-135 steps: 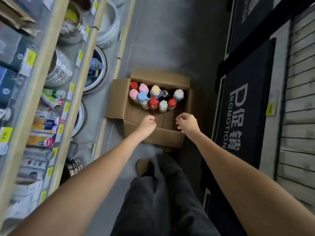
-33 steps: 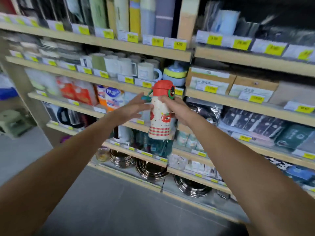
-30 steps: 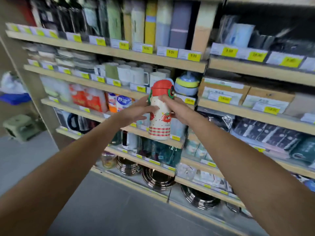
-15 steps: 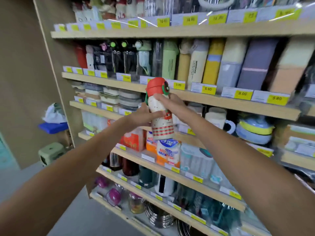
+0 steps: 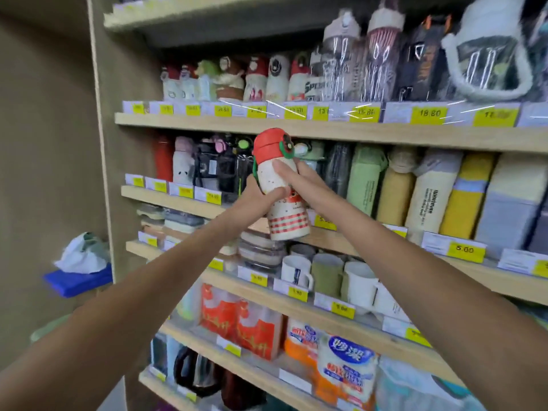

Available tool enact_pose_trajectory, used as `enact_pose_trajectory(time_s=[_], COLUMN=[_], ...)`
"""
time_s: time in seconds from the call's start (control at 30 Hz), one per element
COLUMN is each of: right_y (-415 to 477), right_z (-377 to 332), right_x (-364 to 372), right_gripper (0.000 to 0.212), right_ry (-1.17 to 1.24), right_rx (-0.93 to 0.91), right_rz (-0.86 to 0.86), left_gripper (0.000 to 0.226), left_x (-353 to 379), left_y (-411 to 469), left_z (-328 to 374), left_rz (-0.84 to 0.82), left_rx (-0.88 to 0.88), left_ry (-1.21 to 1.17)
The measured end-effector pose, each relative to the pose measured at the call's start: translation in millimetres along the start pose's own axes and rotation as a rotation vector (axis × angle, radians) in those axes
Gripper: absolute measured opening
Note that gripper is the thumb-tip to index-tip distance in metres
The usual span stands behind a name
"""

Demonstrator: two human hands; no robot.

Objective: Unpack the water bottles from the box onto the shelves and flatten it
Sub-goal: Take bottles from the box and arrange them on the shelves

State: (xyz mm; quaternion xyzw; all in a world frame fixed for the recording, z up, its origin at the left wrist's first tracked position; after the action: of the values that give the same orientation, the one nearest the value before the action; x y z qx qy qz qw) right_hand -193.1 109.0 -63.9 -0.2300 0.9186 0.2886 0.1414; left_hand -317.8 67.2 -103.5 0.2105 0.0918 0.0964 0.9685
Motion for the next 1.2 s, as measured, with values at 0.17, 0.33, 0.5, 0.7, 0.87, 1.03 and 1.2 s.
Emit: enact_pose_trajectory(time_s=[0.17,0.33,0.5,0.7,0.87,1.03,1.2], right_y=[44,85,110,129,136,142,148], right_z=[-32,-76,-107,-128,-117,-96,-80], right_x=[13,2,-22,-58,-86,-90,-84], right_gripper=[0.037,0.045,0.04,0.024,0.032,0.063,0.07], right_ry=[-0.157,-0.44,-0.581,-0.609,-0.914,-0.981,-1.022], right_rx=[-0.145,-0.255,-0.331,-0.367,-0.325,-0.228,-0.13], right_rz=[0.148,0.261,0.428,0.589,0.797,0.946,0.975], left_gripper=[0.043,0.076,0.067,0.08,0.092,0.096,0.095], left_x=[-32,-50,-56,-45,-33,-24,-20], left_y=[51,100,148,189,212,226,233], left_z=[16,55,93,139,150,136,126], left_rz=[0.069,0.097,0.191,0.195,0.181,0.165,0.13], left_rx=[0.176,0.297,0.41,0.532,0.617,0.634,0.488], left_ry=[-0.107,-0.188,-0.196,-0.215,-0.143,0.021,0.174])
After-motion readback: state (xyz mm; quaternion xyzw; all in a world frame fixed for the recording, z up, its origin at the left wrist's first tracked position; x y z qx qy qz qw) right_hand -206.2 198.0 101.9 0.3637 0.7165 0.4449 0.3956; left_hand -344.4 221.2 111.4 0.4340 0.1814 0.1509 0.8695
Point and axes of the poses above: each hand's wrist, its own y-axis towards the middle knuckle, its own x-axis out of the palm, z = x × y, the point moved 1 cm from there along y, towards the middle knuckle, and after that the axes turned 4 degrees about -y, right-handed, at the moved point
